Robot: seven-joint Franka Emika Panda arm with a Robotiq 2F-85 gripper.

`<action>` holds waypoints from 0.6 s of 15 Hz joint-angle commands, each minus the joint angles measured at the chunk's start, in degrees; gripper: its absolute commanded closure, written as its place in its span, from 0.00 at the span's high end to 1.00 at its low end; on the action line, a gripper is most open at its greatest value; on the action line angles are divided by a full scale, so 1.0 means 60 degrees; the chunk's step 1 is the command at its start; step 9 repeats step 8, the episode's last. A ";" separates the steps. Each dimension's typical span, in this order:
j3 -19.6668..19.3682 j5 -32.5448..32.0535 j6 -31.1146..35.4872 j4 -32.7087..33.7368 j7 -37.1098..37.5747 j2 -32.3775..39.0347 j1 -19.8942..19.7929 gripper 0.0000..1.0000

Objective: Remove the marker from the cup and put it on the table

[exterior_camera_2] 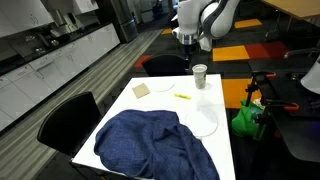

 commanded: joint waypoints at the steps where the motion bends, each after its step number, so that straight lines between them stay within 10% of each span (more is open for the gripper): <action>1: 0.0928 0.0245 -0.1125 -0.0503 -0.0591 -0.1483 -0.1018 1.00; 9: 0.1578 0.0020 -0.1173 -0.0341 -0.0346 -0.1448 -0.1699 1.00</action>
